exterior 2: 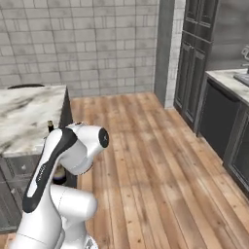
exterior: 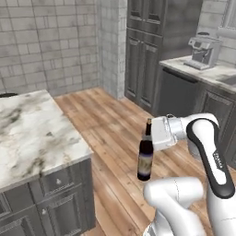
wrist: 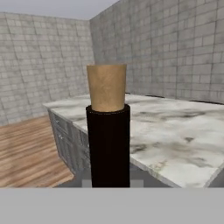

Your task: Move the drinks to the dining counter.

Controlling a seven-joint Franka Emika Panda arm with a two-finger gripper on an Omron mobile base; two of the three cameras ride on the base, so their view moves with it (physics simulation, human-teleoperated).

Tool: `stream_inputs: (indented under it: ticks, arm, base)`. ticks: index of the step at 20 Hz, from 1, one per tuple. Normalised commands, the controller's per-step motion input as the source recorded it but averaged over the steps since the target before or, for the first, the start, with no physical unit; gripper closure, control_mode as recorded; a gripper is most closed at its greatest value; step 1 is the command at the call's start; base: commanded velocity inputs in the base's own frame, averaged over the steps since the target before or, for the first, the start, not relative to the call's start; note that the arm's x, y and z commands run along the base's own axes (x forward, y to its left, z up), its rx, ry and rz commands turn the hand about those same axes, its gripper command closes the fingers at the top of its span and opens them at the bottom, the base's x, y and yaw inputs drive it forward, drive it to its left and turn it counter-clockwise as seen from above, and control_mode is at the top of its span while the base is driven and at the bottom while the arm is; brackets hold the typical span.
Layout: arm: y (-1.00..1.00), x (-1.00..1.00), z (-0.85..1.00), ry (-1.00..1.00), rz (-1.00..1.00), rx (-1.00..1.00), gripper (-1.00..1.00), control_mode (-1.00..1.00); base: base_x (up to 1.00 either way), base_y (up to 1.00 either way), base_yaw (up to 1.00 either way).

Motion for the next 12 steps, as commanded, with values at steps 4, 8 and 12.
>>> stream_inputs:
  ticks: [4, 8, 12]
  arm:
    - [0.00, 0.00, 0.00, 0.00, 0.00, 0.00, 1.00, 1.00]
    - [0.00, 0.00, 0.00, 0.00, 0.00, 0.00, 1.00, 1.00]
    - [0.00, 0.00, 0.00, 0.00, 0.00, 0.00, 1.00, 1.00]
  base:
    - [-0.20, 1.00, 0.02]
    - [-0.06, 0.98, 0.03]
    - [0.09, 0.84, 0.03]
